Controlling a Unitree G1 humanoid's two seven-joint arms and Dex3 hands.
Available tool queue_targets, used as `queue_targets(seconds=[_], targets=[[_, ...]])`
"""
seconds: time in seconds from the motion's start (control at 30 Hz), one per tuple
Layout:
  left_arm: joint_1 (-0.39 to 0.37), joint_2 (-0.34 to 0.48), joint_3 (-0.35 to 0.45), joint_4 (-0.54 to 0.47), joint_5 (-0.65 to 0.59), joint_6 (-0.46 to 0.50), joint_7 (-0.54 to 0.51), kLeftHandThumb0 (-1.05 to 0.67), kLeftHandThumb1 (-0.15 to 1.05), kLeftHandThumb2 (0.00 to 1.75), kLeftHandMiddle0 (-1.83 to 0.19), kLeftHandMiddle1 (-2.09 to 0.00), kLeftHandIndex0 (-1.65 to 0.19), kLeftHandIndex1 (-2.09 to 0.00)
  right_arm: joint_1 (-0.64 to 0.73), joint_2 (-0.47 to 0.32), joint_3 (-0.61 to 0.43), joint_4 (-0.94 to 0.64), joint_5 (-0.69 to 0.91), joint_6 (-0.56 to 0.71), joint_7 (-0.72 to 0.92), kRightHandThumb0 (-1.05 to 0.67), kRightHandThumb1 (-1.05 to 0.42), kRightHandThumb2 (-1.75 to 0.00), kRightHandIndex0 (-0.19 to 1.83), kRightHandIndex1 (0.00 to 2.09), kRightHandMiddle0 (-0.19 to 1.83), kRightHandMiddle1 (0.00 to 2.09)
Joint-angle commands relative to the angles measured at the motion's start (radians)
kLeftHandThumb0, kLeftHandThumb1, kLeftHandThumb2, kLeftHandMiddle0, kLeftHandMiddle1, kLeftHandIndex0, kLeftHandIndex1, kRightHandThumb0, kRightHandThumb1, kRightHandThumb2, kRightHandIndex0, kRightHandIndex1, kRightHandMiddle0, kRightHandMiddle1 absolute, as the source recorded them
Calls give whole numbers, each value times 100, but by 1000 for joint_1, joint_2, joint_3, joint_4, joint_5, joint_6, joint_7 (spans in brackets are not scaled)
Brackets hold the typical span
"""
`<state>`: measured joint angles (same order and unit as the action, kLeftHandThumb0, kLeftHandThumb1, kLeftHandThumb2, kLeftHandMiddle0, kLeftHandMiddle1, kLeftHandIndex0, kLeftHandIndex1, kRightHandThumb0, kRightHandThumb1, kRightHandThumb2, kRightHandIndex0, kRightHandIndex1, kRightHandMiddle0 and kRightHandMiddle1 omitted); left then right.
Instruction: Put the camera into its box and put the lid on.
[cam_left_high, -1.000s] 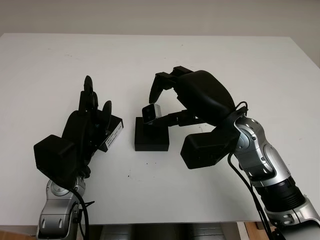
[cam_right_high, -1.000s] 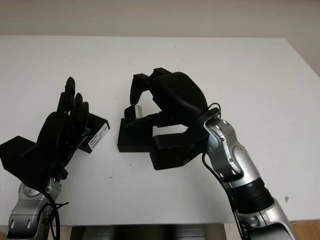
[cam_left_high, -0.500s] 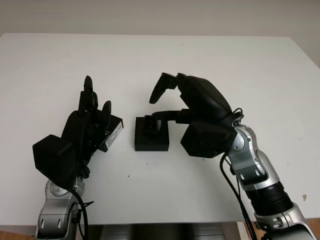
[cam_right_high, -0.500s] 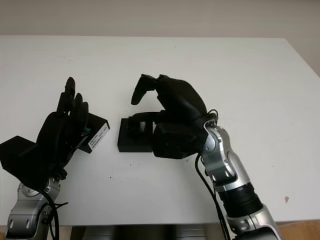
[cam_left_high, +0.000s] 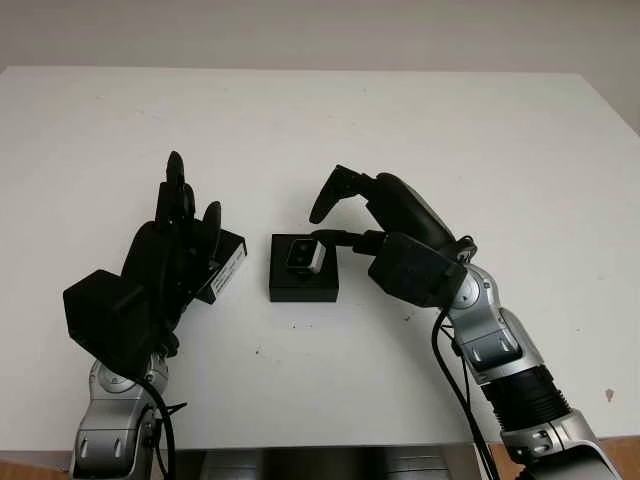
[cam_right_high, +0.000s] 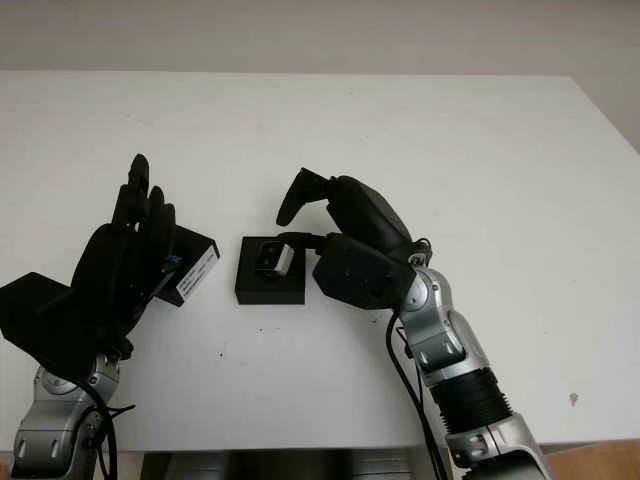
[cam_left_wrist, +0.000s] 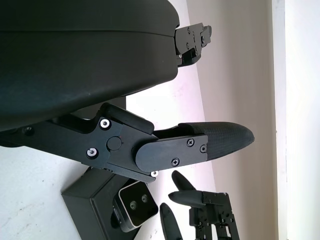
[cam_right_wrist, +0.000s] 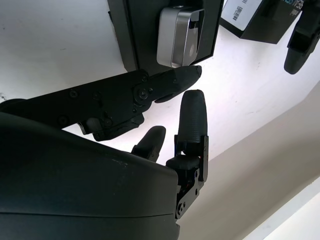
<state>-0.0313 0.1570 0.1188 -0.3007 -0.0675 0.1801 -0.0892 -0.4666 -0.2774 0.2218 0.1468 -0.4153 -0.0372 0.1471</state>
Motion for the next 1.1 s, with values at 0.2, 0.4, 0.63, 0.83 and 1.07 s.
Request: queue_targets(seconds=[0.2,0.4,0.63,0.83,1.07], targets=[[5,6,5,-11,0,-7,-6,-72,105,57,19,0,19,0,43,-37,9,-165,-75,26,19,-56,-98,-5,17,65,25,114],[7,5,1,-14,3,-2,-6,-72,105,57,19,0,19,0,118,-43,14,-393,-102,73,82,-74,-99,-5,8,31,11,60],[5,2,1,-9,1,-3,-5,-72,105,57,19,0,19,0,202,-28,70,-475,-233,37,12,-83,-103,-7,9,23,9,46],[4,1,-2,-7,1,-7,-6,-72,105,58,19,0,19,0,213,-24,143,-418,-427,13,-91,-83,-99,-5,14,22,14,47],[6,0,-1,-4,3,-16,-3,-72,105,58,19,0,19,0,181,19,195,-242,-526,-5,-258,-76,-95,-5,20,21,14,66]])
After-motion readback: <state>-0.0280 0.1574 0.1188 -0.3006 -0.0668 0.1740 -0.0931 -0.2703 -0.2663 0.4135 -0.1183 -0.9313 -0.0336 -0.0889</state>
